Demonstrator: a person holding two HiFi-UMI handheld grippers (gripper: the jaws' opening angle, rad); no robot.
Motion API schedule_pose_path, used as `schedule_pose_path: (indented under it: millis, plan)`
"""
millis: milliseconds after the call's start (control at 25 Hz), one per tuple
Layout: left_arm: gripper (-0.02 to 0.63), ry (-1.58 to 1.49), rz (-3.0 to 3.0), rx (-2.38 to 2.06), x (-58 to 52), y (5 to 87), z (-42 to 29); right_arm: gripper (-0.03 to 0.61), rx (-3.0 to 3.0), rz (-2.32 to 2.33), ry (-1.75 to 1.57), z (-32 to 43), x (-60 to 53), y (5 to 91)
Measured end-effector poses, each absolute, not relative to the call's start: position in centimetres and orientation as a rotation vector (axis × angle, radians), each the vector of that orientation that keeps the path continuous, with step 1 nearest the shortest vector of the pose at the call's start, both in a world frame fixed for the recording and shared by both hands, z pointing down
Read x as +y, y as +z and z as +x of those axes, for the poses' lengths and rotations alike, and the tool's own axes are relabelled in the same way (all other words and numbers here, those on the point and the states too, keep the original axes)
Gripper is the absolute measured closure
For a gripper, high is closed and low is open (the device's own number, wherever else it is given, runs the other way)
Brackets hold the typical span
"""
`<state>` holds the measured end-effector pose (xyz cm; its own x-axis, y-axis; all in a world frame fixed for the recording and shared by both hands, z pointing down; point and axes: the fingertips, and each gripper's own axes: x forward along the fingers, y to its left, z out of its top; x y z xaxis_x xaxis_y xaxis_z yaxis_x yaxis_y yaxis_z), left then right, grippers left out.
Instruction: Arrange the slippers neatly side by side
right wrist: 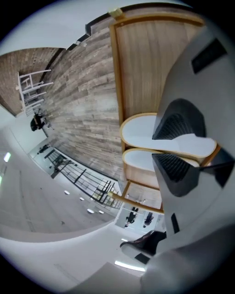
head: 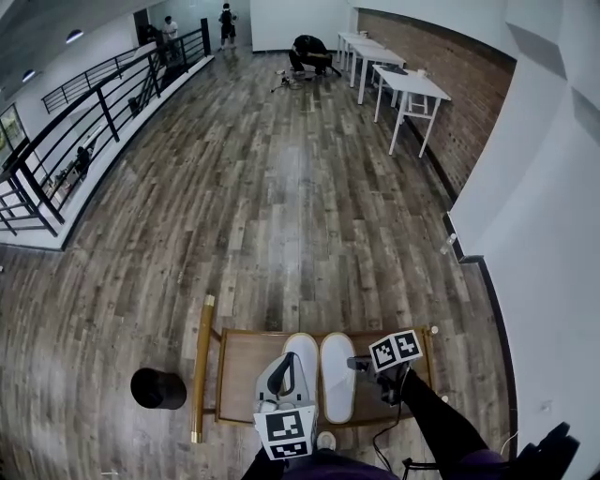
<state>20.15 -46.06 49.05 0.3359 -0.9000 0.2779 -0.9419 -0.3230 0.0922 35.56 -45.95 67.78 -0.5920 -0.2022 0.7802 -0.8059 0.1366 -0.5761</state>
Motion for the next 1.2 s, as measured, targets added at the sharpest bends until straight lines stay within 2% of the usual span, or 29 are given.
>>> schedule_pose_path:
  millis: [320,560,800,920,1200]
  plan:
    - [0.612,0.205,2.407,-1.631,-46.2,48.0,21.7,0.508,-2.247,1.372,1.241,35.9,-48.0,56.2]
    - [0.612,0.211,2.459,-1.589,-45.4,47.5,22.8,0.509,-2.422,1.695,0.862,35.0,-45.8,48.6]
    - [0.612,0.215,2.470,-1.576,-43.7,47.5,22.9,0.511,-2.402,1.815,0.668,33.5,-42.6,47.0]
    - [0.612,0.221,2.485,-1.581,-42.9,47.3,22.6,0.580,-2.375,1.850,0.597,33.0,-41.6,46.6]
    - [0.612,0.208,2.519,-1.607,-42.2,46.2,22.6,0.580,-2.399,1.811,0.495,31.6,-40.7,45.1]
